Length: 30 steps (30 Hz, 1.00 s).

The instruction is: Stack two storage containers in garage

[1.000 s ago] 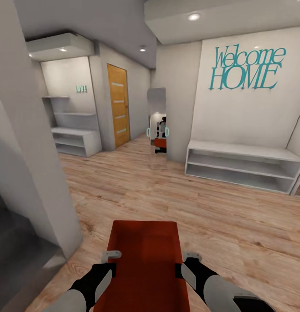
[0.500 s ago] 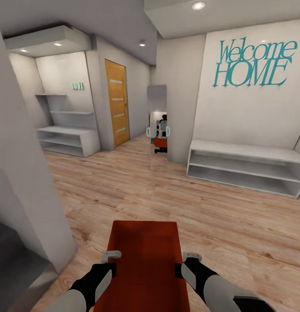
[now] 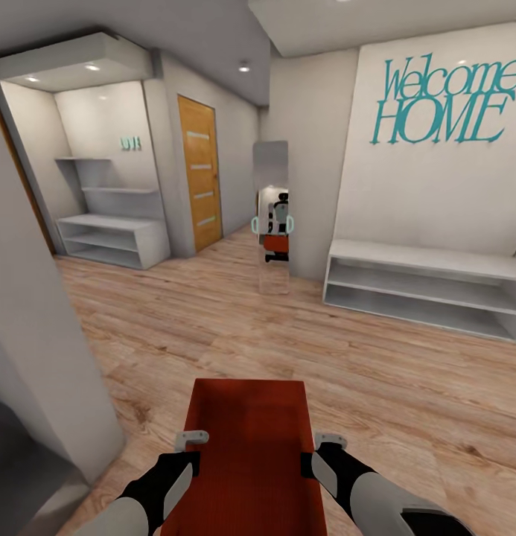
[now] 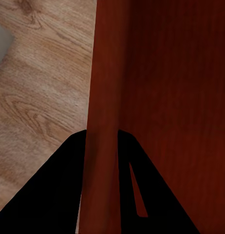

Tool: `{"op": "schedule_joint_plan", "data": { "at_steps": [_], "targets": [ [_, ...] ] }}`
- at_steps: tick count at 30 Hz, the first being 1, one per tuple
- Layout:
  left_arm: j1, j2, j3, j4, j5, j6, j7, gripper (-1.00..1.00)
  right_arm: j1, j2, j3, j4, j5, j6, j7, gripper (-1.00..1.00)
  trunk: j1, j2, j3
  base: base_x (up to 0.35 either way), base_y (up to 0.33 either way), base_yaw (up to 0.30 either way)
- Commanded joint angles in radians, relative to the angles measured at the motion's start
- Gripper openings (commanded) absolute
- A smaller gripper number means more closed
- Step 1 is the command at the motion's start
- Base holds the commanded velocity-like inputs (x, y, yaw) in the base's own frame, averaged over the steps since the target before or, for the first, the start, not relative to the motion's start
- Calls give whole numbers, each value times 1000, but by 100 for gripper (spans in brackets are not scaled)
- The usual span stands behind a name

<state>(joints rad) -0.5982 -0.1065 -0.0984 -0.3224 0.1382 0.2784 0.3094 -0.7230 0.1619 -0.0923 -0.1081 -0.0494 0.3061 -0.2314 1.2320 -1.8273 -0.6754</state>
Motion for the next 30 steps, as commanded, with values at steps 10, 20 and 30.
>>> {"op": "schedule_joint_plan", "data": {
  "at_steps": [10,20,30],
  "targets": [
    [0,2,-4,0,41,34,-81,-100,-1,-9,-3,-5,-10,-18,-3,-100,0,-1,-10,3,0,0],
    [0,2,-4,0,41,34,-80,-100,-1,-9,-3,-5,-12,-18,-3,-100,0,-1,-20,0,0,0],
    [0,2,-4,2,41,34,-80,-100,-1,-9,-3,-5,-12,-18,-3,-100,0,-1,-30,0,0,63]
  ]
}}
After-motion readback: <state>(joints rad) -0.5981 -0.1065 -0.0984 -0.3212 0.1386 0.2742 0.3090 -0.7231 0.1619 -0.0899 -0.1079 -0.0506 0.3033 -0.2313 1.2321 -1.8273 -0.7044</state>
